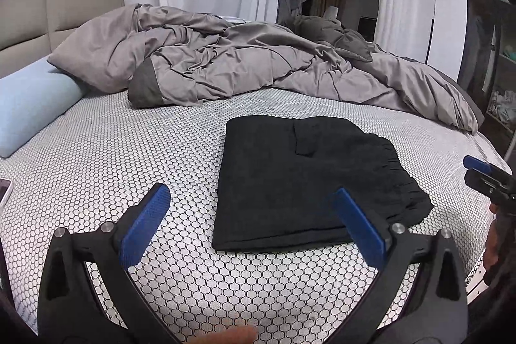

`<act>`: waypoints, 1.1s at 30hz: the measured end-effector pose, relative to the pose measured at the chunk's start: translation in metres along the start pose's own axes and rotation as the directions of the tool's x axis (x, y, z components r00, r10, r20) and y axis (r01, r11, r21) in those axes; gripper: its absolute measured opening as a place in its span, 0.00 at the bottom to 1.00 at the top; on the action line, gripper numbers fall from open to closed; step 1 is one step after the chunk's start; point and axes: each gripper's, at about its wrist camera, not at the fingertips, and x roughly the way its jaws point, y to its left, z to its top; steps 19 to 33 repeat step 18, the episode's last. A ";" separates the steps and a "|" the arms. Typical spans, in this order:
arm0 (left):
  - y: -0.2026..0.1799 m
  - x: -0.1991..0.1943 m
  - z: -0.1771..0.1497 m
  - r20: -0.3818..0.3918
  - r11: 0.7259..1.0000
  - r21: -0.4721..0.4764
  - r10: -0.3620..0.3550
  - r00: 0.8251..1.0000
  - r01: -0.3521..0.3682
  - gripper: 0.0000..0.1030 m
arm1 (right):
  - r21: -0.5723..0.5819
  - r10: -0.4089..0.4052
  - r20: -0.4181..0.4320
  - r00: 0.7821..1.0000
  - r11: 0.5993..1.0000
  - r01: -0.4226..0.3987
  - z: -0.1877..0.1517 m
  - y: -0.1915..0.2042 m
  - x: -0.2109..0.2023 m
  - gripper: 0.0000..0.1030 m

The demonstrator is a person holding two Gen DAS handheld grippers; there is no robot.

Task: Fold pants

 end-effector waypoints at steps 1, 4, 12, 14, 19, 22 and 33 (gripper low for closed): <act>0.000 0.000 0.000 -0.002 1.000 0.000 -0.002 1.000 0.002 0.99 | 0.002 -0.001 -0.001 1.000 1.000 0.001 0.000 0.000 0.000 1.00; -0.001 -0.002 0.000 0.000 1.000 0.006 -0.002 1.000 0.002 0.99 | 0.009 0.000 -0.001 1.000 1.000 0.000 0.000 0.000 0.000 1.00; 0.000 -0.003 0.000 0.004 1.000 0.007 -0.003 1.000 0.003 0.99 | 0.008 -0.001 -0.002 1.000 1.000 0.001 0.000 -0.002 0.001 1.00; 0.000 -0.004 0.000 0.008 1.000 0.007 -0.002 1.000 0.002 0.99 | 0.009 0.002 -0.002 1.000 1.000 -0.002 0.000 -0.003 0.002 1.00; 0.001 -0.005 -0.001 0.011 1.000 0.010 -0.004 1.000 0.004 0.99 | 0.006 0.009 -0.002 1.000 1.000 -0.009 0.001 -0.003 0.002 1.00; 0.001 -0.005 -0.001 0.011 1.000 0.010 -0.004 1.000 0.004 0.99 | 0.006 0.009 -0.002 1.000 1.000 -0.009 0.001 -0.003 0.002 1.00; 0.001 -0.005 -0.001 0.011 1.000 0.010 -0.004 1.000 0.004 0.99 | 0.006 0.009 -0.002 1.000 1.000 -0.009 0.001 -0.003 0.002 1.00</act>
